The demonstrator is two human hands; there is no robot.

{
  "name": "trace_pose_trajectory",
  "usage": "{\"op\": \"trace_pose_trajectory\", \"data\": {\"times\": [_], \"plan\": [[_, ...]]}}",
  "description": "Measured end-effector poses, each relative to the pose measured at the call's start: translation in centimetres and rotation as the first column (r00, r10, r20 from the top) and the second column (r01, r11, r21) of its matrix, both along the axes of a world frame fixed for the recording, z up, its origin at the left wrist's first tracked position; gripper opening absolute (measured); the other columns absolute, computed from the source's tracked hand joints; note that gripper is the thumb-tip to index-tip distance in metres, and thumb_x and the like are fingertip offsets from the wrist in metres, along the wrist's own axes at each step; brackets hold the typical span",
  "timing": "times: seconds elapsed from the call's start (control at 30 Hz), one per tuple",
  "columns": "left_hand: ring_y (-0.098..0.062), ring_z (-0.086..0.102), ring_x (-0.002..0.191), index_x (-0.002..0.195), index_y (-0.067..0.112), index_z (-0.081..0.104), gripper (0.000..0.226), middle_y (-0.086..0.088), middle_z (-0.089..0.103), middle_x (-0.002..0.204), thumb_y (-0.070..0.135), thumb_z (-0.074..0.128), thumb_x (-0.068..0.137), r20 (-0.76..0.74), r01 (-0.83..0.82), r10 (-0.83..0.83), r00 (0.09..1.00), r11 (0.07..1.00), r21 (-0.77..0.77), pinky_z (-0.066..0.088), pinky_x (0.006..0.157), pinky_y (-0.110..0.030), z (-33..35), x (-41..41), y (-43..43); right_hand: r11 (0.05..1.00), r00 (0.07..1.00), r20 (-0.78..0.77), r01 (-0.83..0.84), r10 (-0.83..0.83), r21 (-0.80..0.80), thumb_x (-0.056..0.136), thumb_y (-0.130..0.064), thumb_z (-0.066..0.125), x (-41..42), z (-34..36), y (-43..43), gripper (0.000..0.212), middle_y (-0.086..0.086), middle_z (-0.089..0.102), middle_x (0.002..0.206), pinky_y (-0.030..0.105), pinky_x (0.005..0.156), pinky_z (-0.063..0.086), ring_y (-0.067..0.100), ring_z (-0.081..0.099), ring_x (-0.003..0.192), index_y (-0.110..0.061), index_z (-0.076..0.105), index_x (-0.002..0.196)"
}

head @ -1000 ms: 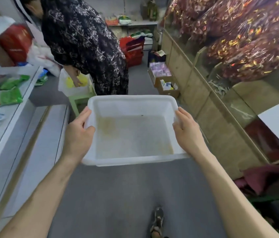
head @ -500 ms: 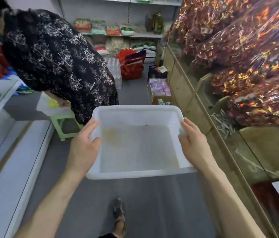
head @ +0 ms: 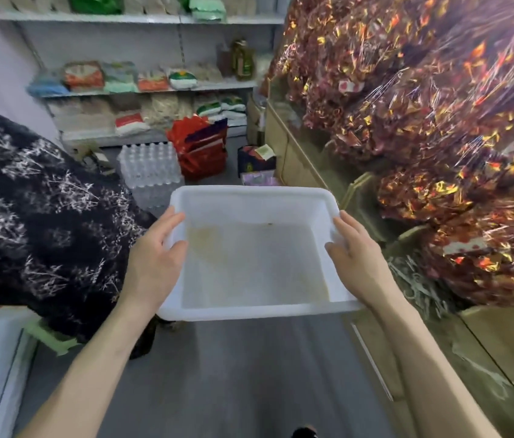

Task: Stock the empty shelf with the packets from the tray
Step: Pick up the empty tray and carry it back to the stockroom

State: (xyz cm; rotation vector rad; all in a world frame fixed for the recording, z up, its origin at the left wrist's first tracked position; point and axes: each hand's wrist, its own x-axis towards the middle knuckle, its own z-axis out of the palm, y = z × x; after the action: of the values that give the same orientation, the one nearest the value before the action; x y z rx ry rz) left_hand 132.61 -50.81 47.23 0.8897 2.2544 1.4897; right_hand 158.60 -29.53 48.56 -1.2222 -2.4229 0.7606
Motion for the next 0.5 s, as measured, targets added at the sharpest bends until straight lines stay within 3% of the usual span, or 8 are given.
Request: {"op": "trace_pose_trajectory", "data": {"times": [0.17,0.37,0.5], "plan": [[0.005,0.035,0.144,0.14,0.025,0.061,0.052,0.02,0.041,0.156,0.003,0.057,0.093,-0.021,-0.016,0.015,1.0,0.999,-0.045,0.03,0.123,-0.036,-1.7,-6.2,9.5,1.0,0.999,0.038,0.01,-0.009,-0.009,0.104,-0.027,0.054,-6.6,-0.6,9.3,0.055,-0.008,0.021,0.168,0.038,0.123,0.022,0.017,0.024,0.153,-0.024,0.037,0.156],[0.007,0.035,0.143,0.134,0.03,0.064,0.048,0.022,0.039,0.157,0.006,0.058,0.093,0.008,-0.12,0.121,0.993,0.989,-0.09,0.03,0.123,-0.034,-2.8,-12.4,19.7,0.995,0.995,0.052,-0.08,0.083,-0.054,0.105,-0.026,0.053,-15.7,-1.2,22.0,0.053,-0.01,0.02,0.168,0.034,0.12,0.022,0.016,0.025,0.153,-0.027,0.038,0.155],[0.011,0.032,0.142,0.132,0.03,0.066,0.047,0.024,0.038,0.157,0.003,0.057,0.094,0.009,-0.189,0.19,0.982,0.981,-0.035,0.029,0.122,-0.03,-2.2,-18.0,25.3,0.979,0.979,0.018,-0.202,0.203,-0.035,0.105,-0.025,0.052,-23.4,-0.3,29.3,0.055,-0.012,0.018,0.168,0.029,0.117,0.019,0.015,0.023,0.153,-0.029,0.036,0.157]]}}
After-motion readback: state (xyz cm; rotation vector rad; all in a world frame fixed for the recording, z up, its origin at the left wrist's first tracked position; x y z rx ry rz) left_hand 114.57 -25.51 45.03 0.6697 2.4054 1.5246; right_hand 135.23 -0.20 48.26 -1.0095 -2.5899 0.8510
